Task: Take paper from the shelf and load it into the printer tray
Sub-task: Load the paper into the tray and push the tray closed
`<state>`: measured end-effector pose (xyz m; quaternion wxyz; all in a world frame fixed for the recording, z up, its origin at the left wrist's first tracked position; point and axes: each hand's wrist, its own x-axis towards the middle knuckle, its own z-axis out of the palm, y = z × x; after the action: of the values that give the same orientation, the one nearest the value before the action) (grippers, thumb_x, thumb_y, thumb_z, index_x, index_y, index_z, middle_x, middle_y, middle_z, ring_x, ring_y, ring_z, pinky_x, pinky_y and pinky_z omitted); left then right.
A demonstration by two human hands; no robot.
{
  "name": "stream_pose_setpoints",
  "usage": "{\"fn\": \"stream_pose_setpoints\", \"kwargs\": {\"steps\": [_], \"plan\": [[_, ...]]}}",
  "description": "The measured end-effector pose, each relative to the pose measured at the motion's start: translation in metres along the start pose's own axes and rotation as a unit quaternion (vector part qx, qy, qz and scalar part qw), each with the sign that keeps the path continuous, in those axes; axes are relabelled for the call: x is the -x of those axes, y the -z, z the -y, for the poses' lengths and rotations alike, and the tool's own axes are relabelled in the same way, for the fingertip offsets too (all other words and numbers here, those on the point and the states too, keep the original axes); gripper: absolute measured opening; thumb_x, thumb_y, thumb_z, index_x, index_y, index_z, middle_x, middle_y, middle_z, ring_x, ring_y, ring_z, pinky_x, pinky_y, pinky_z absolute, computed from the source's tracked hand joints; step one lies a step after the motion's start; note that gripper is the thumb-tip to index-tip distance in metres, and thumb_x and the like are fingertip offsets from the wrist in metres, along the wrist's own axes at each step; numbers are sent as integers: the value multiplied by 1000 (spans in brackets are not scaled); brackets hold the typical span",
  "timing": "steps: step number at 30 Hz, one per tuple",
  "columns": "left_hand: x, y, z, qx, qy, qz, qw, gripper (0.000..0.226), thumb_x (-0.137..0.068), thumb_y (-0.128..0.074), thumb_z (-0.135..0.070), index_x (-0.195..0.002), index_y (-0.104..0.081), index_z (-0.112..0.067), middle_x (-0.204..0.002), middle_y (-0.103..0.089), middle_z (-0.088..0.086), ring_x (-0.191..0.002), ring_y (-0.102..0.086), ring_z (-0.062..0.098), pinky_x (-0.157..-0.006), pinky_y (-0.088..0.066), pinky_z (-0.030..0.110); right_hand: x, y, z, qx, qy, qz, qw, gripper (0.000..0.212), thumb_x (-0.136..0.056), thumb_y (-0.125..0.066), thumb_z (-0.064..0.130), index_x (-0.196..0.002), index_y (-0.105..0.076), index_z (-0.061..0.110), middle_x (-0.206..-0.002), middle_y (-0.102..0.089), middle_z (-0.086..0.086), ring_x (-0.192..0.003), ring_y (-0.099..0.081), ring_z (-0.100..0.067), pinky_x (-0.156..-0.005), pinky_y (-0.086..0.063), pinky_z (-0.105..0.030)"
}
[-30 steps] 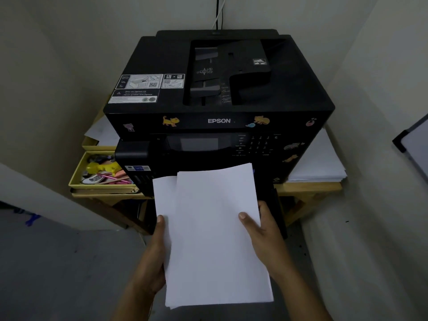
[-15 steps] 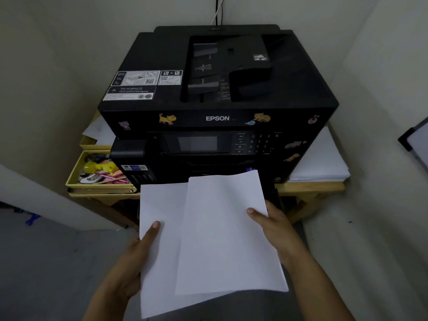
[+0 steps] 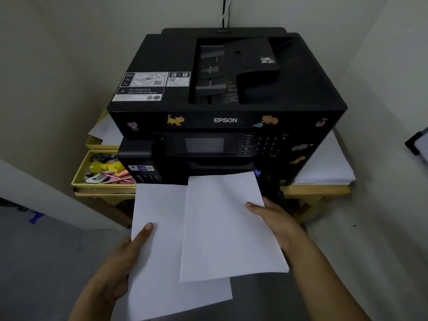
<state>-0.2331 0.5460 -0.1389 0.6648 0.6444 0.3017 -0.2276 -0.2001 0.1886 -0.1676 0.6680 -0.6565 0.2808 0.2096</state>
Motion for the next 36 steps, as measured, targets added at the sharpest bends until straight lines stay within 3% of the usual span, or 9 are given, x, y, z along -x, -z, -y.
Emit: {"fn": "stream_pose_setpoints", "kwargs": {"steps": [4,8,15,17,19,23,27,30,36], "plan": [[3,0,-4,-5,4,-4,1000,60,-85,-72,-57,-129,-65,-17,-109,-82,17,-102,-77,44,-98,-57,64,-8,4,2,-2,-24,0,1000,42,-101,-76,34,-142,-67,31,-129,-77,-2,-118,-74,-30,-109,-57,-54],[6,-1,-7,-10,3,6,1000,83,-64,-87,-70,-124,-67,-16,-108,-82,17,-101,-78,45,-98,-57,64,-9,9,-3,10,-21,-7,1000,46,-100,-77,36,-144,-65,33,-131,-75,-1,-119,-73,-30,-109,-56,-55],[3,7,-10,-21,17,6,1000,102,-51,-84,-73,-133,-64,-15,-114,-80,18,-104,-77,45,-99,-57,66,-8,6,-2,-23,-19,-6,1000,44,-101,-76,31,-144,-64,32,-128,-77,-5,-116,-75,-32,-105,-59,-56],[3,6,-11,-26,12,11,1000,98,-53,-84,-72,-131,-65,-15,-113,-81,18,-103,-77,45,-98,-57,65,-10,6,-1,-17,-22,-9,1000,46,-100,-77,32,-144,-63,31,-129,-77,-6,-116,-75,-34,-105,-59,-57],[3,4,-12,-24,4,15,1000,83,-69,-85,-70,-128,-66,-14,-109,-81,18,-100,-78,44,-97,-58,63,-10,7,-1,-19,-25,-11,999,44,-100,-77,32,-143,-64,32,-128,-77,-7,-115,-75,-34,-105,-59,-58],[0,6,-9,-24,4,6,1000,56,-92,-68,-54,-130,-65,-14,-109,-82,18,-100,-77,45,-99,-58,64,-9,5,-4,-33,-24,-14,999,45,-99,-79,32,-142,-65,31,-126,-78,-7,-114,-76,-34,-102,-61,-58],[-1,5,-11,-26,5,11,1000,50,-95,-66,-51,-129,-66,-14,-108,-82,17,-99,-78,43,-95,-59,60,-10,1,-2,-41,-32,-11,999,44,-98,-79,33,-140,-67,26,-125,-79,-7,-113,-77,-32,-100,-62,-54],[-3,7,-11,-24,12,18,999,58,-91,-68,-54,-133,-65,-14,-113,-81,19,-105,-76,46,-100,-56,65,-9,-1,3,-32,-37,-9,999,42,-100,-78,30,-140,-68,23,-126,-78,-7,-113,-76,-31,-98,-63,-50],[-1,8,-11,-17,8,26,999,68,-82,-80,-60,-131,-67,-16,-115,-81,18,-105,-77,44,-103,-55,64,-4,-2,8,-16,-14,-17,1000,43,-103,-74,25,-144,-63,26,-130,-74,-1,-115,-72,-25,-87,-61,-38]]}}
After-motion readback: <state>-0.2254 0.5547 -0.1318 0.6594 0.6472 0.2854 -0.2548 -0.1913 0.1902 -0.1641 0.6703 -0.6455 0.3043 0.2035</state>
